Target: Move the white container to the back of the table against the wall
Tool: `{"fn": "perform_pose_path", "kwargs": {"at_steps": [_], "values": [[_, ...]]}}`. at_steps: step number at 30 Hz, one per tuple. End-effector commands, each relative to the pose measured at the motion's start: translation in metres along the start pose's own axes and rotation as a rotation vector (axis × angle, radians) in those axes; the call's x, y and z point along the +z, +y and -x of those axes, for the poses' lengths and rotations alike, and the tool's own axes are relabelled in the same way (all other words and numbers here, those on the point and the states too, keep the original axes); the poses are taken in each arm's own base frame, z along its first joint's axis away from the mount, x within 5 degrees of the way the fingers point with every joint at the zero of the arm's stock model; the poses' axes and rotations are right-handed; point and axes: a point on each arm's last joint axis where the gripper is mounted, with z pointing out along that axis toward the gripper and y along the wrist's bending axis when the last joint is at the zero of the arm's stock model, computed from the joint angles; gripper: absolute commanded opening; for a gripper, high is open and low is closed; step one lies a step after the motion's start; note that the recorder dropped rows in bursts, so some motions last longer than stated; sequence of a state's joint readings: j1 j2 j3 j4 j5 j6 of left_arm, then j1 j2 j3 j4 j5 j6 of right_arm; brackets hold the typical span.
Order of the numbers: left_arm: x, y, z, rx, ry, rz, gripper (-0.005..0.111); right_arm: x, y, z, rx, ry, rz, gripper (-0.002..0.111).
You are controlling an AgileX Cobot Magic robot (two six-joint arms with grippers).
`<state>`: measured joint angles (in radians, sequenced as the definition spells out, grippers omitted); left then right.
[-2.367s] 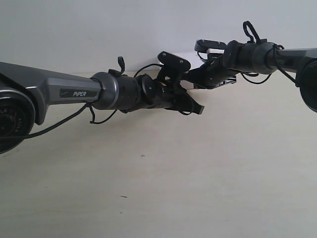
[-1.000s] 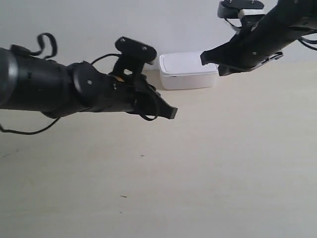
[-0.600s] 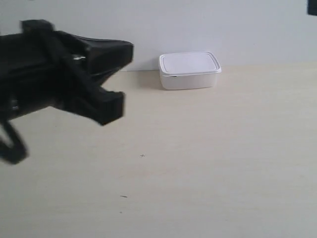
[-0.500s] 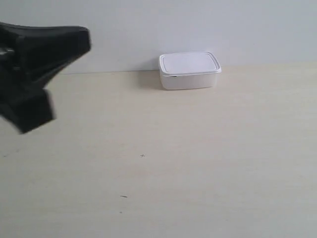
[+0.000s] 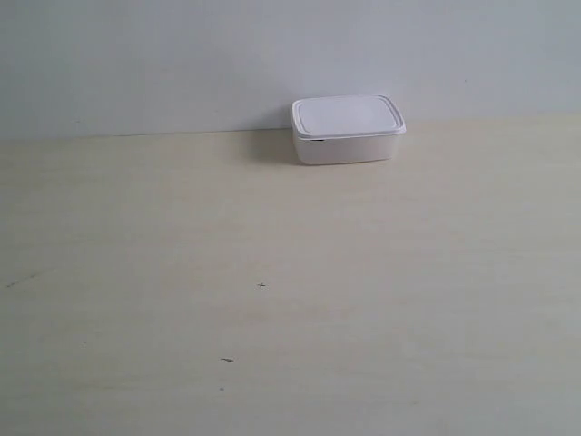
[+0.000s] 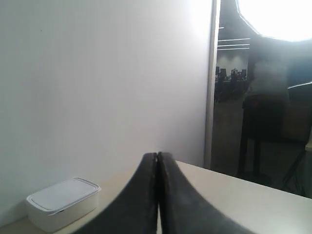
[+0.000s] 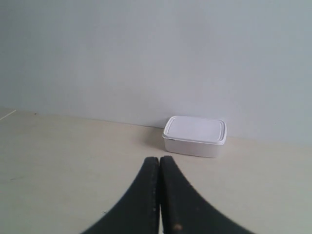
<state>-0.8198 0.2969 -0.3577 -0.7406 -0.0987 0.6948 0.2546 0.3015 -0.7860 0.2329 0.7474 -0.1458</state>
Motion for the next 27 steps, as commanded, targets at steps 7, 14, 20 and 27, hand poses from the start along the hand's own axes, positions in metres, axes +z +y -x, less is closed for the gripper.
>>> {"fn": "perform_pose_path", "kwargs": {"at_steps": [7,14,20,27], "values": [[-0.018,0.013,-0.008,-0.070,-0.141,0.116,0.000,-0.011,0.004,-0.032,0.078,-0.250,0.052,0.000],[-0.011,0.014,-0.011,-0.075,-0.105,0.128,0.000,0.022,-0.002,-0.038,0.117,-0.224,0.056,0.000],[-0.010,0.010,-0.015,-0.071,-0.067,0.095,0.000,0.024,-0.002,-0.037,0.136,-0.222,0.061,0.000],[-0.010,0.005,-0.021,-0.073,0.000,0.034,0.000,0.024,-0.001,-0.038,0.143,-0.217,0.066,0.000]]}}
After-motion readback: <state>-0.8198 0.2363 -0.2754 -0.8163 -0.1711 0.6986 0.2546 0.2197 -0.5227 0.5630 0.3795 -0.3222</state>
